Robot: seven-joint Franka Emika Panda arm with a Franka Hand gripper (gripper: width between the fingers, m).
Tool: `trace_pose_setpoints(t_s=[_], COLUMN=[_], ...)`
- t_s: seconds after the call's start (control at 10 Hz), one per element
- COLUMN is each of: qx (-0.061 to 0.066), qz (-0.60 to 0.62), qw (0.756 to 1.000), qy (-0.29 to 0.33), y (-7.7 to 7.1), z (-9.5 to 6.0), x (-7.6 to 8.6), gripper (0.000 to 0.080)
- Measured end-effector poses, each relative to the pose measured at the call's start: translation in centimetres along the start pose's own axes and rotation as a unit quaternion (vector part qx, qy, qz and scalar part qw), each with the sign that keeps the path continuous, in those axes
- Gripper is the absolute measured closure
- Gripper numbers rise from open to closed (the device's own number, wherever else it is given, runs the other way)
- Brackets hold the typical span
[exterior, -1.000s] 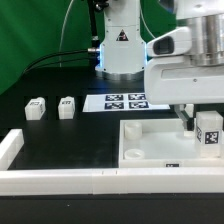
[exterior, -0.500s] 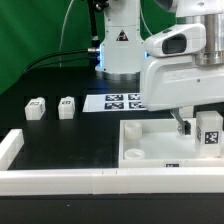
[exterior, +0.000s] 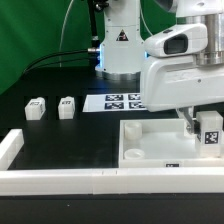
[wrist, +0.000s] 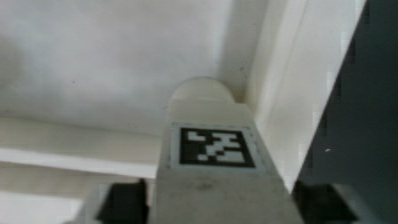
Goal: Assemble one leg
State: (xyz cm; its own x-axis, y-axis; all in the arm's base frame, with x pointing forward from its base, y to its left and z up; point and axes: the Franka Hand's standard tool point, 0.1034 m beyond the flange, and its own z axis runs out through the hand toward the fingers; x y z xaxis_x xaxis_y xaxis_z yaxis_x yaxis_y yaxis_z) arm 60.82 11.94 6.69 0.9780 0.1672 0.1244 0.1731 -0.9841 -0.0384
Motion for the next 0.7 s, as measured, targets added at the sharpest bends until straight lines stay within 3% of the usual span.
trace_pose_setpoints(t_s=[0.4, 0.7], qx=[0.003, 0.017], qz=[0.05, 0.229], qw=[0.999, 0.973], qy=[0.0, -0.001], y=[0.09, 0.49], z=[0.0, -0.02], x=[-0.01, 0.02], gripper=[0.0508, 0.0508])
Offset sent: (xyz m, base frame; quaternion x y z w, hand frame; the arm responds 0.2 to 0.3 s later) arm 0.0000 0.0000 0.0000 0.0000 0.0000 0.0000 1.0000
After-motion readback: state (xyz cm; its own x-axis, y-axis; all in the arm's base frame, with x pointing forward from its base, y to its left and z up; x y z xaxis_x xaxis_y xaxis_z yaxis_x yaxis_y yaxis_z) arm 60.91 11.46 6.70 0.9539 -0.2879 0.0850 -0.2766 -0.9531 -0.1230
